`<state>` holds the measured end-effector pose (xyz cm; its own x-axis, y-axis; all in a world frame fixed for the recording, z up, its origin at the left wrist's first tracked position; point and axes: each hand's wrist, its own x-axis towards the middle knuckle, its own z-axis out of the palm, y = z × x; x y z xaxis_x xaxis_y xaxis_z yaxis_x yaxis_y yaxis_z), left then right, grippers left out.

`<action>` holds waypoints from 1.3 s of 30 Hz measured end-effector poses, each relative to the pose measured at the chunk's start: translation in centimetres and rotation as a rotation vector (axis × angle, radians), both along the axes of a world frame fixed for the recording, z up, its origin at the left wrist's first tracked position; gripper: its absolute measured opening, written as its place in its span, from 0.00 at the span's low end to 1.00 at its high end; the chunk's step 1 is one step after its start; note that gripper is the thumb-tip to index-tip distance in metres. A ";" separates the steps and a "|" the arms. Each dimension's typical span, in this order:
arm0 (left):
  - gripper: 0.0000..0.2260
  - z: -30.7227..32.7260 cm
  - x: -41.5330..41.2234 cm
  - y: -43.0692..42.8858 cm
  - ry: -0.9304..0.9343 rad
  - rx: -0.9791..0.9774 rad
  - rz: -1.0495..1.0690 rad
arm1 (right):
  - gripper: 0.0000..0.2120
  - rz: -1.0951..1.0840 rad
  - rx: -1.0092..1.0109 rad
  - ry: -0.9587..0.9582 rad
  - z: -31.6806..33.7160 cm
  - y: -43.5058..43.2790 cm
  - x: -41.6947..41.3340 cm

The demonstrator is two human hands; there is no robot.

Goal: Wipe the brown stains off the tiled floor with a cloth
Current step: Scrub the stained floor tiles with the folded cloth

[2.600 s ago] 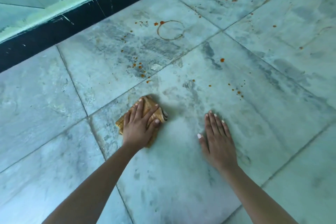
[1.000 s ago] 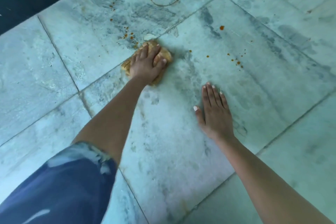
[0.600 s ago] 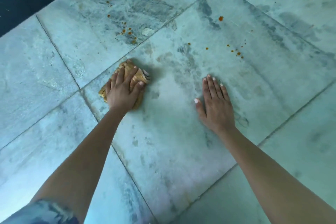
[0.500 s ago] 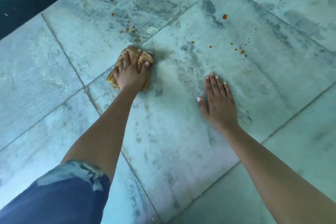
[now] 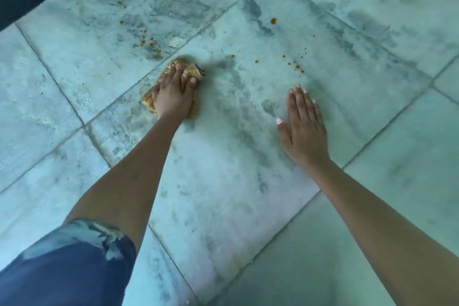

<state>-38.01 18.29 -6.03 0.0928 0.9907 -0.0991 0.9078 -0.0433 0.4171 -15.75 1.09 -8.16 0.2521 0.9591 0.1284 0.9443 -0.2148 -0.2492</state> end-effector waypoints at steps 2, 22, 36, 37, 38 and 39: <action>0.24 -0.2 3.9 3.3 -0.140 -0.059 0.023 | 0.30 -0.085 0.001 -0.011 -0.1 0.2 2.2; 0.23 -0.7 15.6 4.5 0.199 -0.044 -0.331 | 0.33 -0.310 -0.071 0.012 -1.3 1.8 5.7; 0.24 0.3 16.3 9.4 0.074 -0.069 -0.144 | 0.33 -0.319 -0.112 0.022 -0.8 1.9 5.6; 0.25 0.5 18.2 10.3 0.033 -0.085 -0.150 | 0.33 -0.317 -0.112 0.016 -0.8 2.0 5.6; 0.25 0.6 20.0 10.8 0.012 -0.093 -0.181 | 0.33 -0.318 -0.114 0.010 -0.8 2.0 5.6; 0.25 0.8 21.5 10.7 0.018 -0.099 -0.243 | 0.34 -0.327 -0.118 0.007 -0.7 1.9 5.5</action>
